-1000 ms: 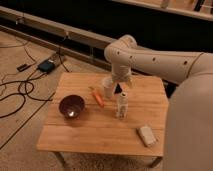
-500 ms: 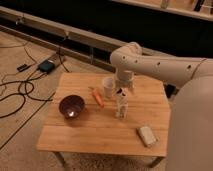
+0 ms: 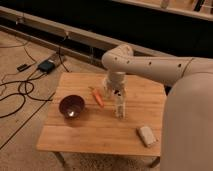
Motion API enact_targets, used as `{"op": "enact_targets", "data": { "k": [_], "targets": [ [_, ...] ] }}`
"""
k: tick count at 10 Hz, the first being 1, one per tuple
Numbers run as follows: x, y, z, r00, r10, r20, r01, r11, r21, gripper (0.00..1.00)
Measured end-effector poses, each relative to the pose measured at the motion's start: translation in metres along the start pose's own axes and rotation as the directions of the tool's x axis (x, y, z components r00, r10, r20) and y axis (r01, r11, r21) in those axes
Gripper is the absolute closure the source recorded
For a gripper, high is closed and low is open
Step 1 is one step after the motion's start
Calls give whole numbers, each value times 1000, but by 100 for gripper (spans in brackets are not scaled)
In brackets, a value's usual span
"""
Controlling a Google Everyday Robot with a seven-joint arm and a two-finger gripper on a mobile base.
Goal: Knock the bottle over
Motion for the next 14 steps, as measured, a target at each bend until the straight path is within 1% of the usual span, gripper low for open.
{"op": "enact_targets", "data": {
  "k": [3, 6, 9, 10, 14],
  "targets": [
    [-5, 29, -2, 999, -34, -13, 34, 999, -2, 35],
    [-11, 44, -2, 998, -60, -16, 60, 998, 1, 35],
    [-17, 47, -1, 997, -77, 2, 77, 997, -4, 35],
    [-20, 48, 0, 996, -85, 22, 85, 996, -16, 35],
    [-20, 48, 0, 996, -85, 23, 85, 996, -17, 35]
  ]
}}
